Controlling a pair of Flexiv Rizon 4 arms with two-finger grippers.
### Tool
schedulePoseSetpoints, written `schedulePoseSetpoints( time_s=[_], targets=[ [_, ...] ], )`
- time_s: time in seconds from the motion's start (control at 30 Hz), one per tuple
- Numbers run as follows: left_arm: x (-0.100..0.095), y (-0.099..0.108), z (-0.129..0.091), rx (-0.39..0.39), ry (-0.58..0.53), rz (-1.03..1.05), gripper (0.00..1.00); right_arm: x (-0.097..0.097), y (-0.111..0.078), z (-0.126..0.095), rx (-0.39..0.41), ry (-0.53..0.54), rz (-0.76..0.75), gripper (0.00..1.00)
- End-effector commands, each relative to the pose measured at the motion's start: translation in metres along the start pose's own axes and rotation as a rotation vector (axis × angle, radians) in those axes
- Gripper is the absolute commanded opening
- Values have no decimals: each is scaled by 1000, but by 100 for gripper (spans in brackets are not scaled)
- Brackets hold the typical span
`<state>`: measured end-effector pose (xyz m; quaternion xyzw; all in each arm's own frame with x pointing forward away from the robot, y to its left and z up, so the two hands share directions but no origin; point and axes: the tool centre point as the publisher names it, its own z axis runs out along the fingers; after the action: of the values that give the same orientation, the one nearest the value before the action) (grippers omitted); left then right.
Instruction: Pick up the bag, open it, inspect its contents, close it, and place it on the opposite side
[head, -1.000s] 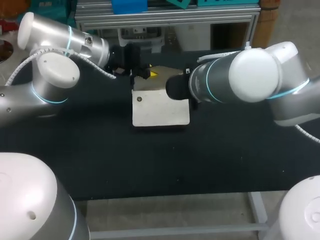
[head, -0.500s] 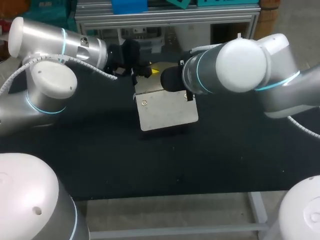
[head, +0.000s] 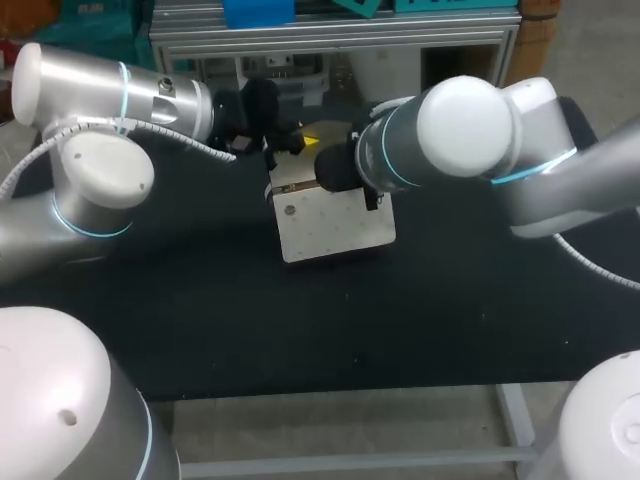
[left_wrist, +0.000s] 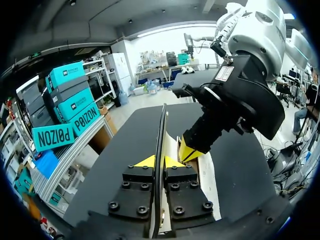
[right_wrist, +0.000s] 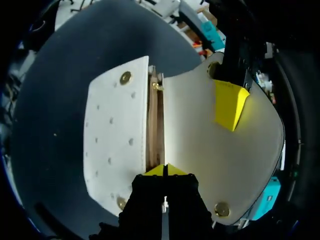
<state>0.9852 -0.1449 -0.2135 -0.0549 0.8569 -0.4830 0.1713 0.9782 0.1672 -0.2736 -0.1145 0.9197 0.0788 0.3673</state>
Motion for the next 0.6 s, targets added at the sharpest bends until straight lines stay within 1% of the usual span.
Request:
schedulePoseSetpoints(
  time_s=[0.03,0.2,0.37,0.47,0.6],
  targets=[
    [1,-4,0,11,-23,-8,0,10,1,-6,12,5,-6,0],
    [0,-7,-3,21,-33,-13,0,24,-1,-11,21,16,7,0],
    [3,-7,-6,27,-32,-5,0,35,-2,-8,24,43,20,0],
    [4,-7,-6,26,-27,-1,0,35,-3,-7,20,46,25,0],
    [7,-6,-6,23,-8,11,0,23,-6,-12,30,3,28,0]
  ],
)
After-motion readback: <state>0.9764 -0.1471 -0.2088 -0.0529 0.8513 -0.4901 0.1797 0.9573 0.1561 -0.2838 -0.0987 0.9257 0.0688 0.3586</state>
